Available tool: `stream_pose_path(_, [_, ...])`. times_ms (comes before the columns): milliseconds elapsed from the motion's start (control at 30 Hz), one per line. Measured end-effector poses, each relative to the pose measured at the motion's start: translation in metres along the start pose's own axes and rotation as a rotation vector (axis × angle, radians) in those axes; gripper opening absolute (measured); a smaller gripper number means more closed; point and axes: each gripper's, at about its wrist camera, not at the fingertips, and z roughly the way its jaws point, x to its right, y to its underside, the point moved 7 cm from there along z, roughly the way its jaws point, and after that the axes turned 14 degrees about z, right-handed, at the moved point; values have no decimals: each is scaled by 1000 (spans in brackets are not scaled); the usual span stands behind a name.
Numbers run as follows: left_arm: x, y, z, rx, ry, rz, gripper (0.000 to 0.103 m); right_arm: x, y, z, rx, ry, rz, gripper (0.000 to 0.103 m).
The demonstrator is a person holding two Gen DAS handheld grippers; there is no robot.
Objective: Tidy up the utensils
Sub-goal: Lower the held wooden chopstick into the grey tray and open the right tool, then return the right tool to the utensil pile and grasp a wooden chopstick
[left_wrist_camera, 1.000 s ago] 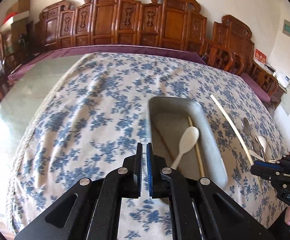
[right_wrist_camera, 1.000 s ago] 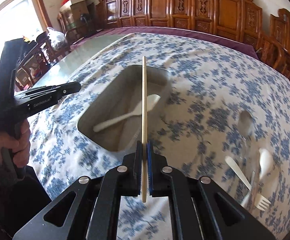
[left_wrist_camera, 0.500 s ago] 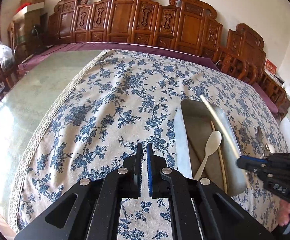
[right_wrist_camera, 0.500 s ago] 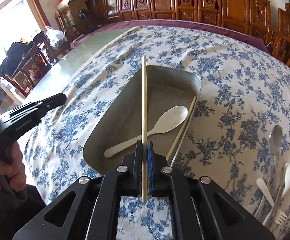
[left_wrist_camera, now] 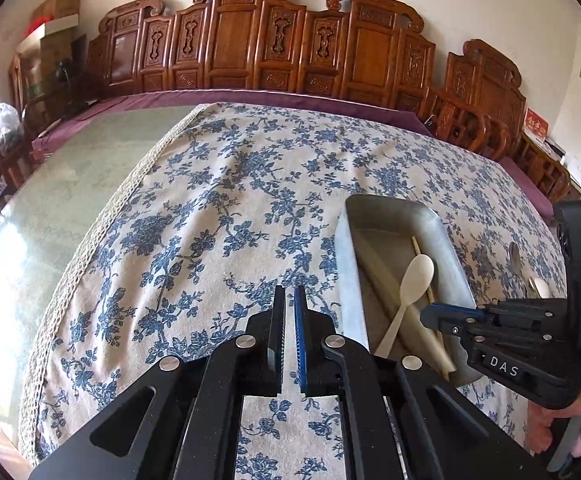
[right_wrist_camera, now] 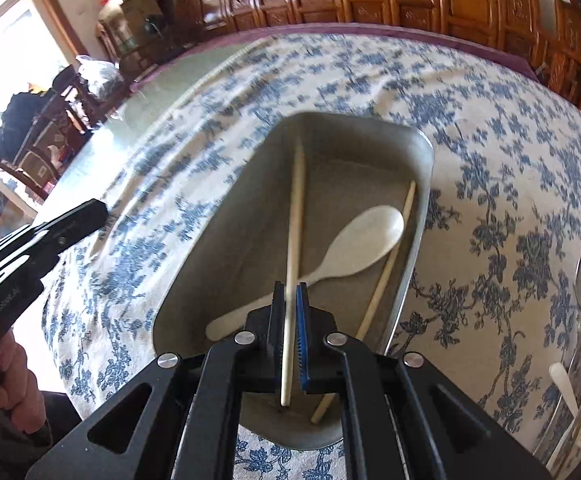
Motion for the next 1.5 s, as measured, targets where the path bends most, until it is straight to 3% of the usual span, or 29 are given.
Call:
stream_pose_path(200, [14, -8, -11, 18, 6, 20, 4, 8, -1, -36, 68, -25, -11, 8])
stream_pose_path(367, [46, -9, -33, 34, 72, 26, 4, 38, 16, -92, 142, 12, -31, 8])
stream_pose_path(533, [84, -1, -52, 32, 95, 86, 4, 101, 47, -145, 192, 94, -6, 8])
stream_pose_path(733, [124, 3, -63, 24, 126, 144, 4, 175, 69, -179, 220, 188, 44, 8])
stream_pose_path(800, [138, 3, -64, 20, 136, 166, 5, 197, 77, -183, 218, 206, 63, 8])
stream_pose_path(867, [150, 3, -64, 20, 146, 180, 15, 218, 86, -183, 209, 228, 79, 8])
stream_pose_path(933, [159, 3, -63, 14, 153, 190, 18, 235, 93, -180, 199, 236, 99, 8])
stream_pose_path(1067, [178, 7, -56, -13, 157, 223, 19, 259, 103, -167, 172, 234, 134, 17])
stream_pose_path(1500, [218, 27, -42, -76, 173, 284, 23, 270, 122, -134, 69, 227, 138, 13])
